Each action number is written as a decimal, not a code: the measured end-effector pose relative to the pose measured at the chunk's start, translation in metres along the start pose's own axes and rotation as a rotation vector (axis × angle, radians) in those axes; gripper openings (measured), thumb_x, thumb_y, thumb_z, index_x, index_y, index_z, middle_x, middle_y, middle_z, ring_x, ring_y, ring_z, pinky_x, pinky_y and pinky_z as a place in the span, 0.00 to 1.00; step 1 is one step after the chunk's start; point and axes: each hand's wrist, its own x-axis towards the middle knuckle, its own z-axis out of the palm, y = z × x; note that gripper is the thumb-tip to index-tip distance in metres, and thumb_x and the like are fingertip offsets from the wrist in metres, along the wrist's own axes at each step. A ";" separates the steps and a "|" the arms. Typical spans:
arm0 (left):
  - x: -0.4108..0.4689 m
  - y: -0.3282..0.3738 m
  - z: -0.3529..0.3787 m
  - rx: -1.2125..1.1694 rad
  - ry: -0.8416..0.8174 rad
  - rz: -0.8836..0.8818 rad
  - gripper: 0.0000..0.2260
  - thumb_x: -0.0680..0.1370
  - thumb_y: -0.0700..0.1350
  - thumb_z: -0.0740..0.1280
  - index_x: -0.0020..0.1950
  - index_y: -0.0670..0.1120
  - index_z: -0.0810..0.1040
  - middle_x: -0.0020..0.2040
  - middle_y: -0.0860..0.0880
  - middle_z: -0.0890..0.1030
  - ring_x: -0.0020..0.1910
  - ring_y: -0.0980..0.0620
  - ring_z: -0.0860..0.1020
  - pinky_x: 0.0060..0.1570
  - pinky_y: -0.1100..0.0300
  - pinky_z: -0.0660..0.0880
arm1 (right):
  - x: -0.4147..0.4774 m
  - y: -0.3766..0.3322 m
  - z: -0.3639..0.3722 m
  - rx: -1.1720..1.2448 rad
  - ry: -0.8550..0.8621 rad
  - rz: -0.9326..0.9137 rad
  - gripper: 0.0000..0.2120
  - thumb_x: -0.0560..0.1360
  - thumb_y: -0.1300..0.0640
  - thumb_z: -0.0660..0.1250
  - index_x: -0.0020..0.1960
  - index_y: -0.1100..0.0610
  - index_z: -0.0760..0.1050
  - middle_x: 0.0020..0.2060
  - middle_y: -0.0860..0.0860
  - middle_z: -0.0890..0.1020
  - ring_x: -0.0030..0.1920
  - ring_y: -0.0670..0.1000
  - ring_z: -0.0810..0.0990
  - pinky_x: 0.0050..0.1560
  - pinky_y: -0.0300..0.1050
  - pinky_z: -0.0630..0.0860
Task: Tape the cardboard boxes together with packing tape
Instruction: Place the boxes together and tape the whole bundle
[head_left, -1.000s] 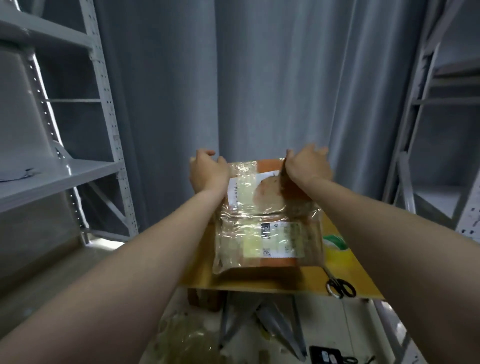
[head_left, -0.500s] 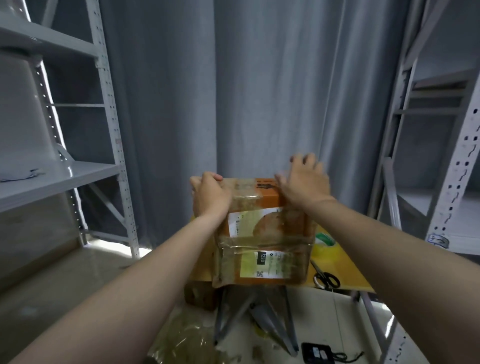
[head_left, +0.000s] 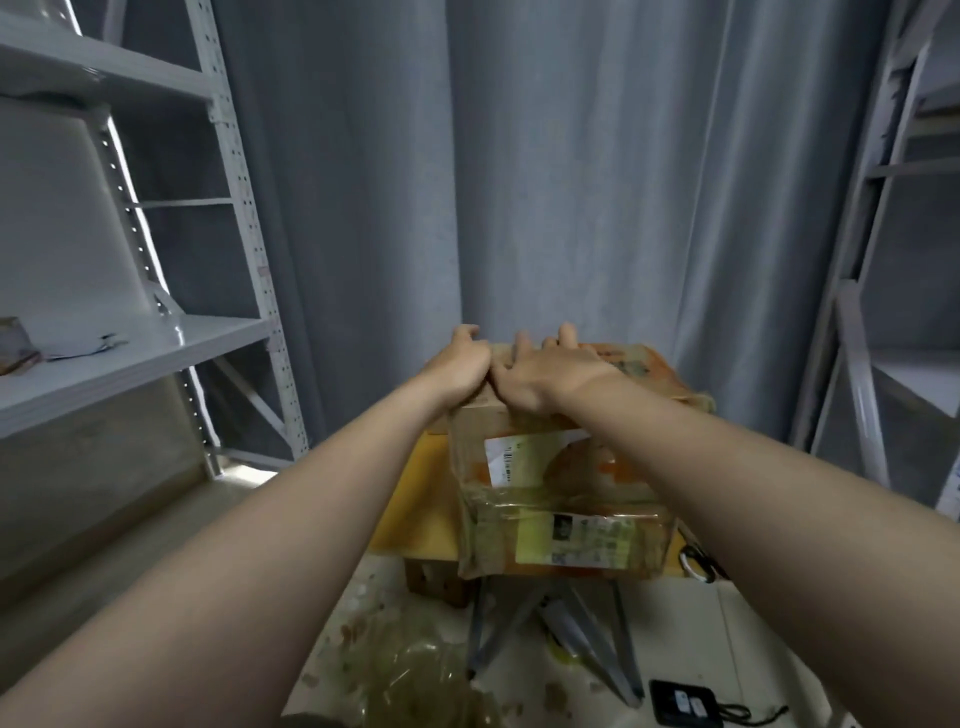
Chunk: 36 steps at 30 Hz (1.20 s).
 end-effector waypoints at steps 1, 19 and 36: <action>0.007 0.002 -0.002 0.035 -0.051 -0.012 0.22 0.86 0.46 0.54 0.79 0.43 0.65 0.78 0.40 0.69 0.75 0.39 0.68 0.72 0.52 0.64 | 0.003 -0.001 0.000 -0.035 0.014 -0.005 0.33 0.85 0.41 0.43 0.84 0.58 0.51 0.82 0.59 0.59 0.82 0.62 0.45 0.77 0.63 0.54; 0.064 -0.004 0.017 0.601 0.096 0.035 0.22 0.87 0.55 0.53 0.72 0.42 0.72 0.70 0.37 0.75 0.66 0.35 0.75 0.53 0.49 0.68 | 0.100 0.008 -0.006 -0.040 0.158 0.123 0.19 0.81 0.50 0.59 0.68 0.53 0.78 0.67 0.53 0.80 0.66 0.57 0.79 0.66 0.55 0.74; 0.041 0.004 0.015 0.583 0.098 -0.033 0.23 0.88 0.55 0.50 0.69 0.44 0.77 0.71 0.40 0.77 0.67 0.36 0.75 0.55 0.49 0.69 | 0.068 0.052 -0.029 0.064 0.216 0.155 0.21 0.83 0.43 0.59 0.69 0.54 0.76 0.68 0.56 0.79 0.66 0.62 0.77 0.61 0.52 0.73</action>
